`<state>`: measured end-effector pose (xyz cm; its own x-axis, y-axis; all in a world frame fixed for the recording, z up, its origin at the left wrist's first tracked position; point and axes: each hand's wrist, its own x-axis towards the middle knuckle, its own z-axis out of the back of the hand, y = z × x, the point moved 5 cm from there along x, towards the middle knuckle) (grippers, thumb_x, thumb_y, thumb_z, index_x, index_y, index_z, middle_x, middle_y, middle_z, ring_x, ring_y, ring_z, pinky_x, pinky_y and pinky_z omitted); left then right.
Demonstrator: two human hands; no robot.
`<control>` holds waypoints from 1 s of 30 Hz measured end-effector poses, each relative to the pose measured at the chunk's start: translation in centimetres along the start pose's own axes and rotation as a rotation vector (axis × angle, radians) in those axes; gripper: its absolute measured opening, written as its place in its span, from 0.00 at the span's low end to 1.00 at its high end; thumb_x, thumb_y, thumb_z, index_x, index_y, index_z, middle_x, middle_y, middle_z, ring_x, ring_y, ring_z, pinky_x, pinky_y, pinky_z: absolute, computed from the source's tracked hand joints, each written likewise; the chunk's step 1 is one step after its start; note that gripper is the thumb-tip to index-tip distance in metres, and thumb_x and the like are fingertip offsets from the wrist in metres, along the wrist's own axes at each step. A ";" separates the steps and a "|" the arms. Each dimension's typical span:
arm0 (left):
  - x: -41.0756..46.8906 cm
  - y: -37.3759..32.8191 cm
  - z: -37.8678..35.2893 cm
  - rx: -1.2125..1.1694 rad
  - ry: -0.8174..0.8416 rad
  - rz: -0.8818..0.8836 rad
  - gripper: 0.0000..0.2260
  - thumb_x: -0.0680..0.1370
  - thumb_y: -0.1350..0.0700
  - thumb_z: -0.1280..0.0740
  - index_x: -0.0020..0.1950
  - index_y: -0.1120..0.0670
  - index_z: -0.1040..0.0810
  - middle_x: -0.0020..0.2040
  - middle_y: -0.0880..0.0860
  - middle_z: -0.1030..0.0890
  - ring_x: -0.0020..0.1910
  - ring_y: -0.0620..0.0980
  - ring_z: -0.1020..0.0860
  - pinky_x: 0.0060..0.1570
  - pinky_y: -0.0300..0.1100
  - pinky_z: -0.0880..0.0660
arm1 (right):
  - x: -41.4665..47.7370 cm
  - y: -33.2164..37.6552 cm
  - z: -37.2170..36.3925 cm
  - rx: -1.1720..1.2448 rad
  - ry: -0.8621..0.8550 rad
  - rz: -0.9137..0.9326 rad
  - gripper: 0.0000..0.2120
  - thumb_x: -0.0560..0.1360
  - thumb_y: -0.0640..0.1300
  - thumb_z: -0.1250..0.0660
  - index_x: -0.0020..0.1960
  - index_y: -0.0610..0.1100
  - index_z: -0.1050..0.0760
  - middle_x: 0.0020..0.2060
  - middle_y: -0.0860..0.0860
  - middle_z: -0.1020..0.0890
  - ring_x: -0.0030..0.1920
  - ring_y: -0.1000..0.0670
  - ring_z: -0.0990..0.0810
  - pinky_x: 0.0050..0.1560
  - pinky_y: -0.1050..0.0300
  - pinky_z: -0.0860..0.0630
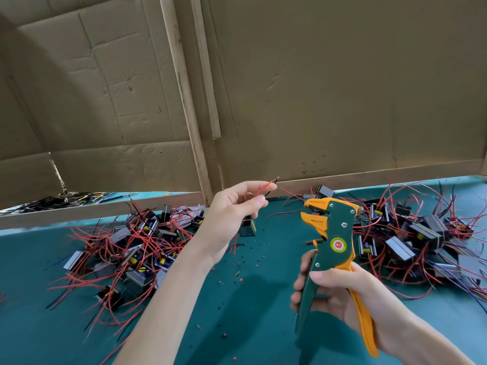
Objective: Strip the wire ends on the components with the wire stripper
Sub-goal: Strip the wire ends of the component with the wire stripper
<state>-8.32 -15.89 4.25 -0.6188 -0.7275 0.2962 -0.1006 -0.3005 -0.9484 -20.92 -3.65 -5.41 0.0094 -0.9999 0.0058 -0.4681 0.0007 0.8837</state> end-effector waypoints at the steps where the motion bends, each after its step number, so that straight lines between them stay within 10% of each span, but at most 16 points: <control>1: 0.0 0.1 0.1 0.013 -0.004 0.006 0.11 0.78 0.63 0.35 0.50 0.50 0.17 0.35 0.47 0.24 0.34 0.42 0.28 0.40 0.29 0.30 | 0.0 0.0 0.0 0.000 0.003 0.000 0.18 0.59 0.40 0.21 0.46 0.36 0.20 0.40 0.34 0.21 0.42 0.33 0.19 0.46 0.40 0.21; 11: -0.1 2.0 -0.2 0.226 0.032 0.053 0.06 0.74 0.62 0.28 0.42 0.56 0.25 0.38 0.54 0.15 0.33 0.48 0.20 0.42 0.43 0.23 | 0.1 0.1 0.0 -0.005 0.001 0.002 0.15 0.59 0.40 0.23 0.45 0.37 0.20 0.39 0.34 0.21 0.41 0.34 0.19 0.45 0.40 0.21; 30: -1.0 -1.4 -1.5 0.287 0.063 -0.216 0.09 0.73 0.61 0.27 0.43 0.47 0.17 0.34 0.43 0.20 0.32 0.41 0.24 0.37 0.32 0.28 | -0.4 1.0 -0.9 -0.025 0.064 0.008 0.18 0.58 0.40 0.20 0.44 0.36 0.21 0.39 0.33 0.21 0.39 0.34 0.19 0.45 0.40 0.21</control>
<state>-8.75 -13.82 5.08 -0.6549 -0.5913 0.4705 -0.0175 -0.6106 -0.7918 -20.62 -3.24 -4.08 0.0628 -0.9971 0.0427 -0.4459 0.0103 0.8950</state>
